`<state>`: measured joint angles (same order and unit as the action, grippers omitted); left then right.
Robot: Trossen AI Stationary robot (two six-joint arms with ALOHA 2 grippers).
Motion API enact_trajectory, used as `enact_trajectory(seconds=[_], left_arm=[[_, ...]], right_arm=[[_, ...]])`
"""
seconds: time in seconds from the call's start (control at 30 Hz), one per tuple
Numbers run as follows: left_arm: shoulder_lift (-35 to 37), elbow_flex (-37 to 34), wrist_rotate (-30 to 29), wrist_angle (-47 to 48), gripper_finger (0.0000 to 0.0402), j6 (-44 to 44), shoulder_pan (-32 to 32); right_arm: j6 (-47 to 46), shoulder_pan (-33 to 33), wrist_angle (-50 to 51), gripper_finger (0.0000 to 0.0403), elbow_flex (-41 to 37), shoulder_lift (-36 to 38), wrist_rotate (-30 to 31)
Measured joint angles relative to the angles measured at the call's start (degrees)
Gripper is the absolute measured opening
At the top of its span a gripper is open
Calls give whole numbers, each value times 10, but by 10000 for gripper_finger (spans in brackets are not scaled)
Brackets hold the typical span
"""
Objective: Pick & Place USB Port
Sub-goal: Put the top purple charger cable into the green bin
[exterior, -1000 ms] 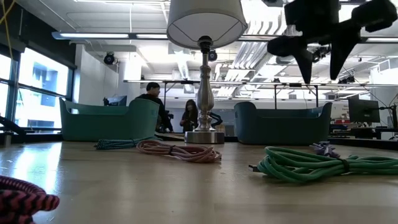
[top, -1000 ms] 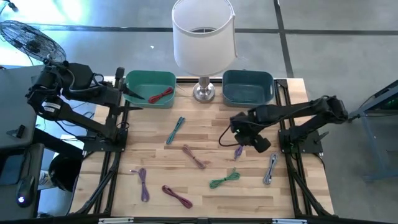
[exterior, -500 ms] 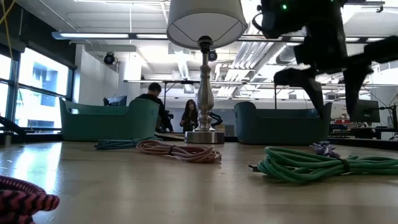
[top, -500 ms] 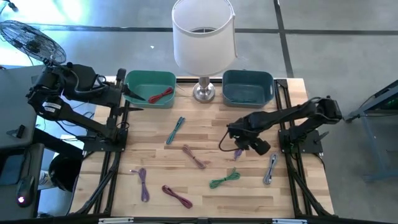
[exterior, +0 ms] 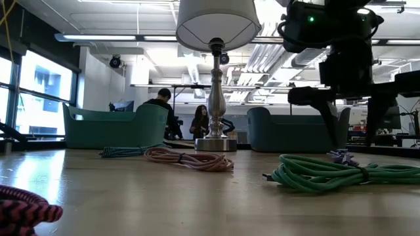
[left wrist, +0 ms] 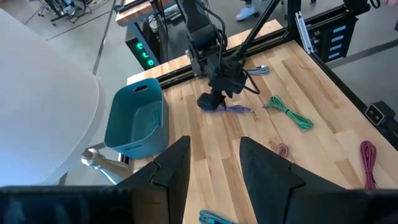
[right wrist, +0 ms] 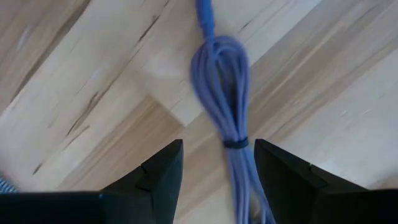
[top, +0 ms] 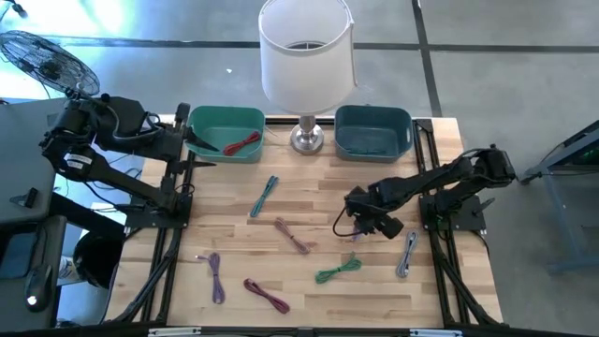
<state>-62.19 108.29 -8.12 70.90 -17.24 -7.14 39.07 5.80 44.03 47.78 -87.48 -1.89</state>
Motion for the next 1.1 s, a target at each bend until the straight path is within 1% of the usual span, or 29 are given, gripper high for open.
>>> enact_trajectory(seconds=[0.3,0.4,0.6,0.67,0.7,0.77,0.83,0.87,0.9,1.0,1.1], left_arm=[[-14,0,-1,0,136,0,0],[-19,0,-1,0,136,-3,0],[-22,0,-1,0,136,-4,0],[-23,0,-1,0,136,-4,0],[-24,0,-2,0,136,-4,0],[-24,0,-3,0,136,-4,0],[-25,0,-3,0,136,-4,0],[-27,0,-3,0,136,-4,0],[-28,0,-3,0,136,-5,0],[-31,0,-4,0,136,-4,0],[-35,0,-9,-8,136,-4,0]], right_arm=[[-1,-9,-56,191,-22,0,-15],[-11,-16,-75,191,-43,0,-27],[-53,-17,-124,185,-85,3,-23],[-85,-17,-130,167,-94,4,-19],[-102,-17,-129,151,-97,4,-15],[-131,-16,-124,106,-98,1,-12],[-162,-17,-122,46,-98,0,-7],[-181,-17,-122,27,-98,0,-5],[-201,-17,-122,20,-98,0,-3],[-269,-16,-119,20,-93,-1,2],[-305,-16,-98,18,-74,2,23]])
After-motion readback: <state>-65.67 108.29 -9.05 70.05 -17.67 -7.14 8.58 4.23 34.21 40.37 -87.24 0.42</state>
